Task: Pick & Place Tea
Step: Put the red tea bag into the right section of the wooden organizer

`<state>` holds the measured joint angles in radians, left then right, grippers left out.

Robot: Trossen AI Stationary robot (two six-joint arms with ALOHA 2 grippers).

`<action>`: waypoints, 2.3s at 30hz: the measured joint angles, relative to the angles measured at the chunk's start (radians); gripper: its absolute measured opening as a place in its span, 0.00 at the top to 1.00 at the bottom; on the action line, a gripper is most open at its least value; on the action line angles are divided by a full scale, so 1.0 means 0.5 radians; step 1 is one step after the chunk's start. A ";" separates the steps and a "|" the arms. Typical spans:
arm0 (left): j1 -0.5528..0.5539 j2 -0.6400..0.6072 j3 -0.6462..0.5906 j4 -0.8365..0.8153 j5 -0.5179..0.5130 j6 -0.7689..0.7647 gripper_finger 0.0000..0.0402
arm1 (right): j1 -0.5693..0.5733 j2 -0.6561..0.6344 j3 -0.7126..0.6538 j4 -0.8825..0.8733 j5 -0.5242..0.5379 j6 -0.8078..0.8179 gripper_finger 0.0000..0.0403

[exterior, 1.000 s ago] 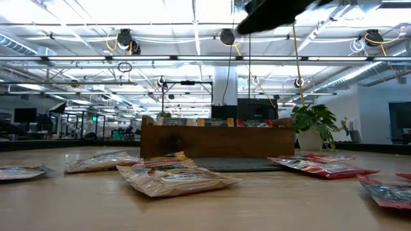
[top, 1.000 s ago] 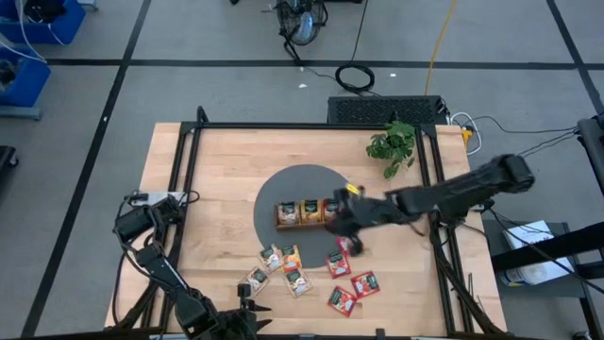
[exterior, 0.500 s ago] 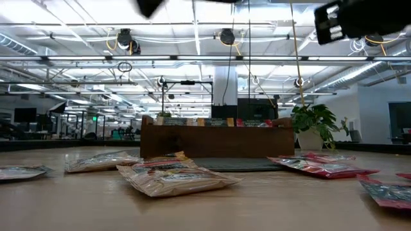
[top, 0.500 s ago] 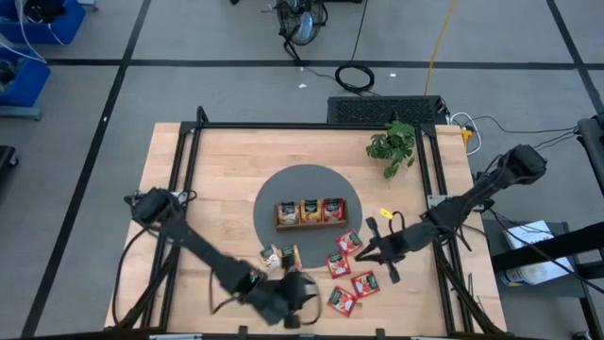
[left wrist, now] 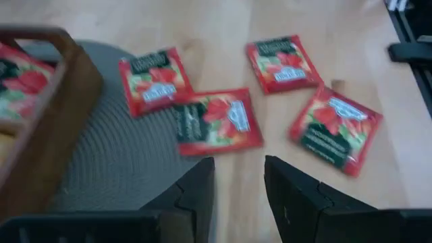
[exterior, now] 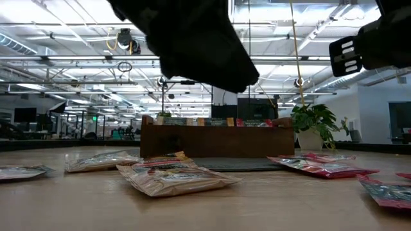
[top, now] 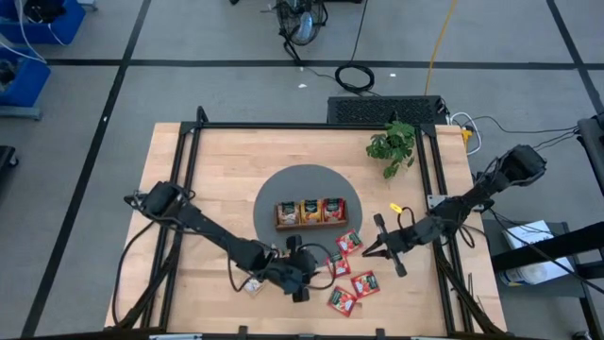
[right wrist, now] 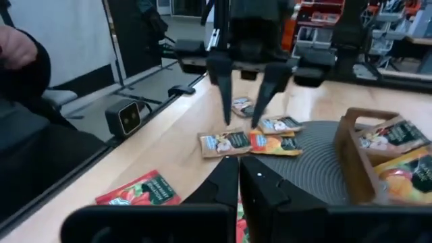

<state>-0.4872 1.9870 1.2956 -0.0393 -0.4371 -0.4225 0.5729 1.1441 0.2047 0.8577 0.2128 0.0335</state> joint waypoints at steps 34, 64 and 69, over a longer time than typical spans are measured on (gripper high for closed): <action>0.008 0.155 -0.007 0.479 0.281 0.732 0.94 | 0.073 0.728 0.299 -0.077 0.253 0.268 1.00; 0.174 0.487 0.163 0.659 0.536 0.668 0.95 | -0.127 0.756 0.228 -0.198 0.405 0.793 0.89; 0.174 0.487 0.165 0.658 0.528 0.668 0.99 | -0.131 0.852 0.238 -0.069 0.316 0.794 0.79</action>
<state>-0.4004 2.2307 1.3781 0.2897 -0.1730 -0.0883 0.5075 1.5699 0.3236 0.8230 0.3709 0.4306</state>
